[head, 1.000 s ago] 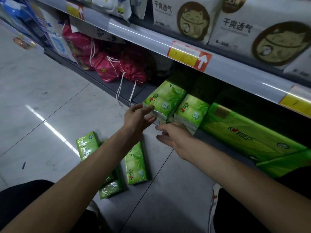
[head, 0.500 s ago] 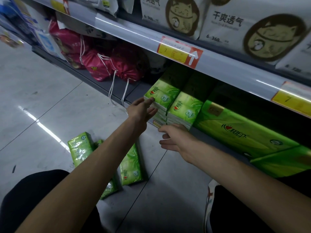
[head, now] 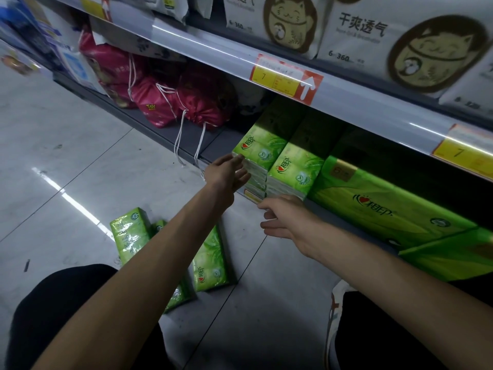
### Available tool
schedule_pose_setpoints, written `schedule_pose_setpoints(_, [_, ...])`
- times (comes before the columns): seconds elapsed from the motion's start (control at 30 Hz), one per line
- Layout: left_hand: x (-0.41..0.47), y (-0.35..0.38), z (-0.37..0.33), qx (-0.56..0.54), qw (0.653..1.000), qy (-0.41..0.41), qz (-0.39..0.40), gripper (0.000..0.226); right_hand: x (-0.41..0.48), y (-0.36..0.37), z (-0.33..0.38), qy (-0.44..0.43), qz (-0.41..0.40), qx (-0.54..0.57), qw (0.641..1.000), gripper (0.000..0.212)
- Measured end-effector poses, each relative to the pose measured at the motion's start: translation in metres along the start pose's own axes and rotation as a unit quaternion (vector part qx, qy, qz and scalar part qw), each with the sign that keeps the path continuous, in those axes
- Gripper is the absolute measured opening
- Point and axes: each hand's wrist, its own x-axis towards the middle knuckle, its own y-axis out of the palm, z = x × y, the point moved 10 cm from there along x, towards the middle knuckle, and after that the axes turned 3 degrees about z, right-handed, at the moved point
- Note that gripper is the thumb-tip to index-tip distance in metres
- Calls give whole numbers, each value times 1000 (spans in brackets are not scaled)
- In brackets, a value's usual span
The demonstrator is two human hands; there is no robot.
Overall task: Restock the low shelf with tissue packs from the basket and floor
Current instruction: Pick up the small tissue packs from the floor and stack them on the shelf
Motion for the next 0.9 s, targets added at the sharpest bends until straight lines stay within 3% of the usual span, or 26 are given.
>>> schedule_pose_setpoints(0.1, [-2, 2, -1, 23, 1000, 6, 9, 35, 1, -1, 1, -5, -5, -8, 1000, 25])
schedule_pose_setpoints(0.2, [-2, 1, 1, 79, 997, 22, 8, 49, 3, -6, 0, -12, -17, -25, 999, 21])
schedule_pose_setpoints(0.3, [-6, 0, 0, 164, 984, 67, -7, 62, 3, -20, 3, -28, -64, -35, 997, 1])
schedule_pose_setpoints(0.33, [-8, 0, 2, 188, 979, 78, -10, 62, 5, -27, 3, -37, -85, -39, 995, 9])
schedule_pose_setpoints(0.43, [-14, 1, 16, 250, 966, 69, -4, 50, 3, -46, 7, -55, -140, -41, 988, 19])
schedule_pose_setpoints(0.6, [-23, 30, 39, 225, 970, 20, 95, 12, 0, -56, 10, -71, -157, -60, 983, 19])
schedule_pose_setpoints(0.7, [-23, 38, 40, 227, 969, 28, 93, 10, 0, -56, 9, -75, -152, -70, 983, 9])
schedule_pose_setpoints(0.9, [-21, 38, 40, 215, 973, 36, 80, 7, 0, -59, 10, -83, -153, -53, 983, 31])
